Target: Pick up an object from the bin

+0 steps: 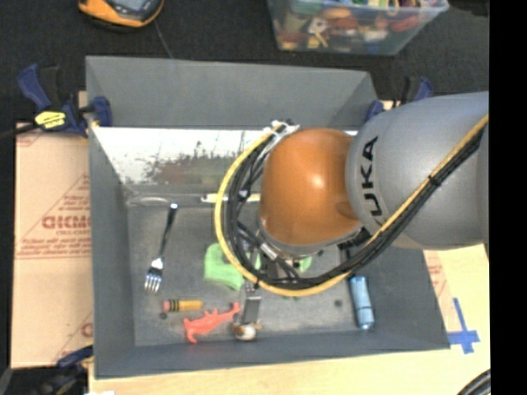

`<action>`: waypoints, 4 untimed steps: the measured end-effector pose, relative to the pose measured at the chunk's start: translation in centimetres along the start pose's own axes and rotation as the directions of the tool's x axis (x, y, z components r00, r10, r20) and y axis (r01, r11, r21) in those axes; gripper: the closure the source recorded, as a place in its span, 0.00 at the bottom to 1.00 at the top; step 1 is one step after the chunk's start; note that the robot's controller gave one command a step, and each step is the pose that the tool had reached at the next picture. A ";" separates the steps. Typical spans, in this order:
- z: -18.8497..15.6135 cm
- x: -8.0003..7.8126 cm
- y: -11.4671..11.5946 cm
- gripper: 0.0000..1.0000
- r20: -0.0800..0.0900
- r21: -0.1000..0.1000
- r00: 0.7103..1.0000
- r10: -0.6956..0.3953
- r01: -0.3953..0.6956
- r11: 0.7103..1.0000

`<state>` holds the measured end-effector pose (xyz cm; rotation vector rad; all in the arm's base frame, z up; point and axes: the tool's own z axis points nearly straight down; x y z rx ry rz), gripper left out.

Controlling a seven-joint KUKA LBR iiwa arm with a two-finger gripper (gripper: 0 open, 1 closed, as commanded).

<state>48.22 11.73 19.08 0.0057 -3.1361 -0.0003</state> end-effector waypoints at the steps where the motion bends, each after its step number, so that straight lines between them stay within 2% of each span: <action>1: -0.3 -0.2 -0.1 0.00 0.007 -0.001 1.000 0.005 -0.005 1.000; 2: 12.3 -10.0 -4.6 0.00 0.012 0.000 1.000 0.014 -0.014 1.000; 3: 11.9 -9.1 -7.7 0.00 0.018 -0.004 1.000 -0.006 0.006 1.000; 4: 11.9 -9.8 -5.0 0.00 0.017 -0.004 1.000 0.004 -0.004 1.000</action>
Offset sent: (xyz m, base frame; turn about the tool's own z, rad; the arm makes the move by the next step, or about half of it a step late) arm 0.0964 -0.0430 -0.1208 0.0103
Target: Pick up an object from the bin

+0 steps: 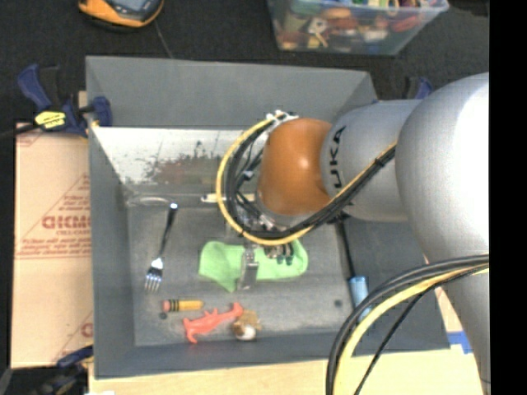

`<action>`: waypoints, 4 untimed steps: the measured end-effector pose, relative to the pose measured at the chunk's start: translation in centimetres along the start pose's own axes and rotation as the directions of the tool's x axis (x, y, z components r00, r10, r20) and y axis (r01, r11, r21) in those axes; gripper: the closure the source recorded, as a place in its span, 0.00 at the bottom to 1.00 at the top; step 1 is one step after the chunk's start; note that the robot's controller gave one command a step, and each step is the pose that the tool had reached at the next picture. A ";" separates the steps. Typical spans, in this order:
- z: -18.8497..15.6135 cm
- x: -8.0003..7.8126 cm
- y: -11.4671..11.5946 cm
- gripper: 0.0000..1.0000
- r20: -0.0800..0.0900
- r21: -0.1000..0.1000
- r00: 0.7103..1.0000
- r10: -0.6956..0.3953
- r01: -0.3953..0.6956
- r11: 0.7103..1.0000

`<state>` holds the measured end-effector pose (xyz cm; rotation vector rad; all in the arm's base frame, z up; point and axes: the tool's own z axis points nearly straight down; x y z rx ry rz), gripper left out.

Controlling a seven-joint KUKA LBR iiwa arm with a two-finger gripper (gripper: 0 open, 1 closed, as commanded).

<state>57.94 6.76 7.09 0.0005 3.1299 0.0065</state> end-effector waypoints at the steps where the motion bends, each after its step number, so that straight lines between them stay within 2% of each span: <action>1: -0.1 0.3 -2.2 0.00 0.003 0.001 1.000 -0.002 0.002 1.000; 2: -0.2 -0.1 -0.6 1.00 0.007 -0.003 1.000 -0.003 0.003 1.000; 4: -0.8 0.0 -0.6 1.00 0.007 -0.003 1.000 -0.002 0.002 1.000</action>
Offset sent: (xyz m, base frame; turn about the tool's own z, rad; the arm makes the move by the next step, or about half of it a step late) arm -0.0012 -0.0058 0.0004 -0.0029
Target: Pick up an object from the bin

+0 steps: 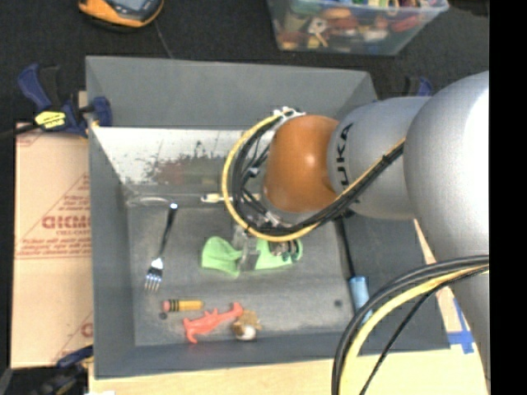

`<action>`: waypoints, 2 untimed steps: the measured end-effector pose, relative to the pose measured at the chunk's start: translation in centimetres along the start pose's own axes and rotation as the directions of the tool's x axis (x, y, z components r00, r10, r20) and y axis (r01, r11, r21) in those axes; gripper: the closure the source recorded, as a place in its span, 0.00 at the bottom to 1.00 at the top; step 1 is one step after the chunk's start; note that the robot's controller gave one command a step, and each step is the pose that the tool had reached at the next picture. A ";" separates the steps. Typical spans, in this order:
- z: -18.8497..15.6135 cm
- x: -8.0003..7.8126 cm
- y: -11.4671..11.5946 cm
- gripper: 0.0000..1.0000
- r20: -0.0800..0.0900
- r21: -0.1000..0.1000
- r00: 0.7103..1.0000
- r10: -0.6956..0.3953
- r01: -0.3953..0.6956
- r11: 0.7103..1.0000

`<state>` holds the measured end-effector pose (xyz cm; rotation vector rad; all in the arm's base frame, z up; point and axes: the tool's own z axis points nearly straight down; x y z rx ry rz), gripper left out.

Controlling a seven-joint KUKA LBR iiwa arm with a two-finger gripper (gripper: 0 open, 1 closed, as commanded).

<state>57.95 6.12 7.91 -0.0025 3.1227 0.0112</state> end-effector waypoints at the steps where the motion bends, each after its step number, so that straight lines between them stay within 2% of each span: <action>1: -2.3 0.1 0.0 1.00 -0.007 0.001 1.000 0.001 -0.001 1.000; 2: -7.1 0.0 0.0 1.00 -0.005 0.001 1.000 0.002 -0.002 1.000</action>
Offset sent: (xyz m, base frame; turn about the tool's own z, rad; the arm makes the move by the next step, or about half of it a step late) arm -0.0016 -0.0003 0.0911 0.0003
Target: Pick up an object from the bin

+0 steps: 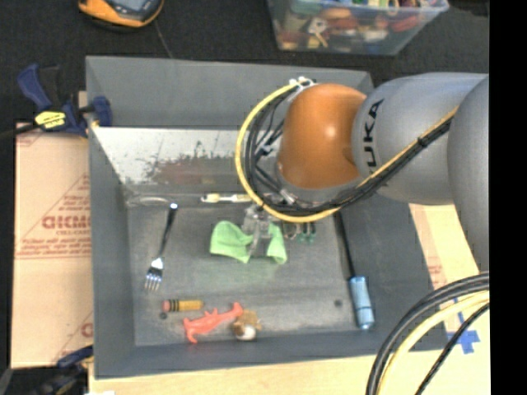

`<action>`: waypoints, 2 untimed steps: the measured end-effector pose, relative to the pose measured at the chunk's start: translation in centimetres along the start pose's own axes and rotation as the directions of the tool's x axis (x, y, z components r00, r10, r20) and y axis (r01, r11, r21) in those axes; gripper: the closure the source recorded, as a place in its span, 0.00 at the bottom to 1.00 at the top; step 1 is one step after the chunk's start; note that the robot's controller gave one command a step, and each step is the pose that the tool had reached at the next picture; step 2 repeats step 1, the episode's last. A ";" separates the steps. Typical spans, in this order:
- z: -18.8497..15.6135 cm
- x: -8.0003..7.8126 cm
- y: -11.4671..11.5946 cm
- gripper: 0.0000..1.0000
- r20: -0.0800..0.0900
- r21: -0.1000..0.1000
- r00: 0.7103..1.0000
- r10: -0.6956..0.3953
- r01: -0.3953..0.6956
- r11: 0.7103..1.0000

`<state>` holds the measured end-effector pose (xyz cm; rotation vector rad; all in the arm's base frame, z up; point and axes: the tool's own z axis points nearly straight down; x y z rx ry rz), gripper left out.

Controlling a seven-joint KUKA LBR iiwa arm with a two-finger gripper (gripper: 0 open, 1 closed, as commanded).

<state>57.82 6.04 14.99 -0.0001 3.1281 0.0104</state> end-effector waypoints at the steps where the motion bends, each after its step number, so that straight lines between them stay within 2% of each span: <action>1: -1.8 -0.2 0.0 1.00 0.008 -0.001 1.000 0.001 -0.001 1.000; 2: -1.8 -0.2 0.0 1.00 0.008 -0.001 1.000 0.001 -0.001 1.000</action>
Offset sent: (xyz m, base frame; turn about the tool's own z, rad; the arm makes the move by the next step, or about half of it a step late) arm 0.0015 -0.0002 0.0438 0.0010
